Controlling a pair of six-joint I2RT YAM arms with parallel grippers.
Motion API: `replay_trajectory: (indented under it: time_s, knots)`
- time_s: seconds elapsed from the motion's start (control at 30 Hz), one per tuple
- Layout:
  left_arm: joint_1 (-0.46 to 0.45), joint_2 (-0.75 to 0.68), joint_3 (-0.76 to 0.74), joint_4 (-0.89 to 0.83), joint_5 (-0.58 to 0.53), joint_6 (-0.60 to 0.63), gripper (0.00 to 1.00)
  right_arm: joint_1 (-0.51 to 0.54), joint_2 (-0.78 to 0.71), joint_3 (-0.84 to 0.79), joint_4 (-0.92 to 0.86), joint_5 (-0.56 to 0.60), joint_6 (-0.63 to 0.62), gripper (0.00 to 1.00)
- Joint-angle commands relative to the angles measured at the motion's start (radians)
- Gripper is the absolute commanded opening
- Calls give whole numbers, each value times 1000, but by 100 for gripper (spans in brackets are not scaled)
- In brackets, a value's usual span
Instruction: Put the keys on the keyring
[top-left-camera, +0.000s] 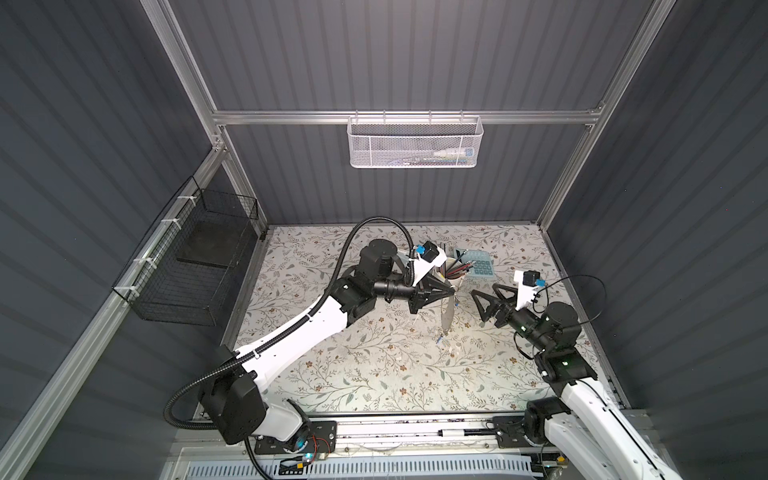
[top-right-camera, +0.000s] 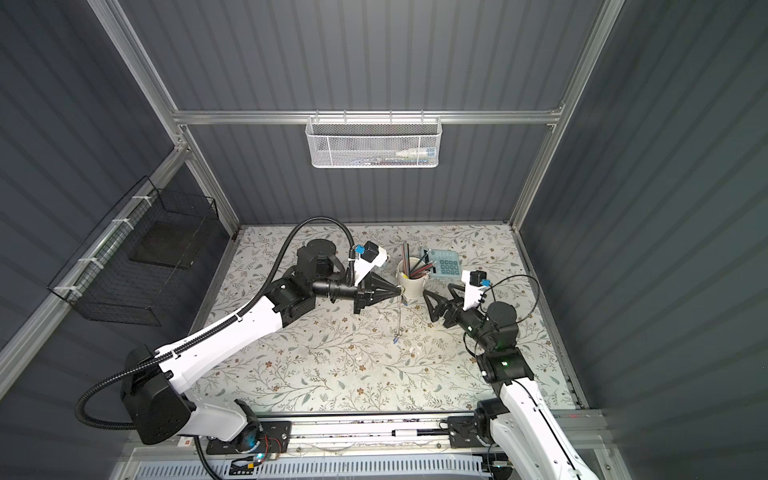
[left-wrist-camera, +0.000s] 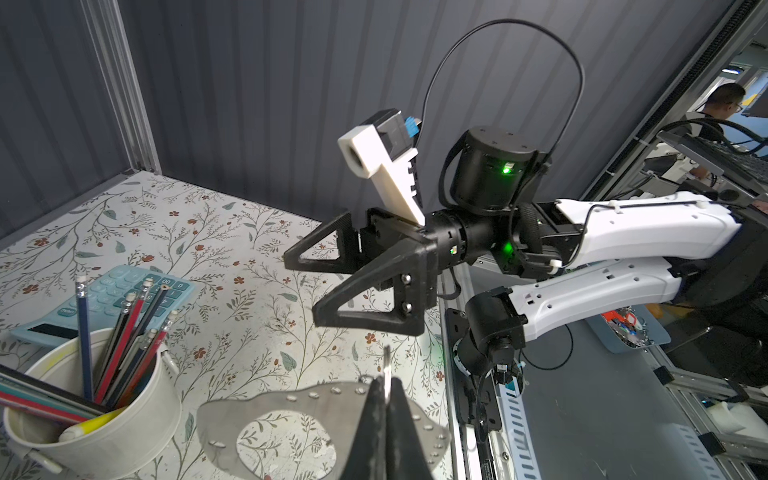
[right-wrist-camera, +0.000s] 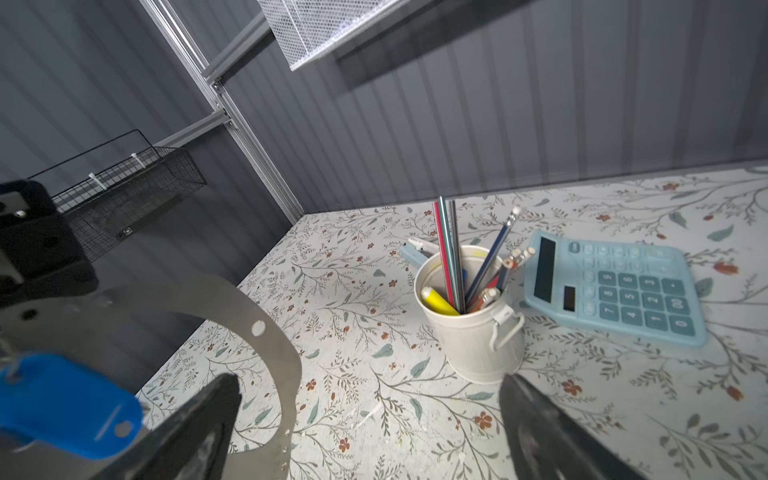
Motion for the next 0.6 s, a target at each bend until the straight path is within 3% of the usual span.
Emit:
replay_trajectory:
  time_s: [0.0, 0.57]
  knots:
    - [-9, 3, 17, 25, 59, -22, 0, -1, 22, -34, 61, -2, 11, 99]
    - [-20, 1, 73, -9, 170, -24, 0, 142, 242, -115, 518, -153, -111, 99]
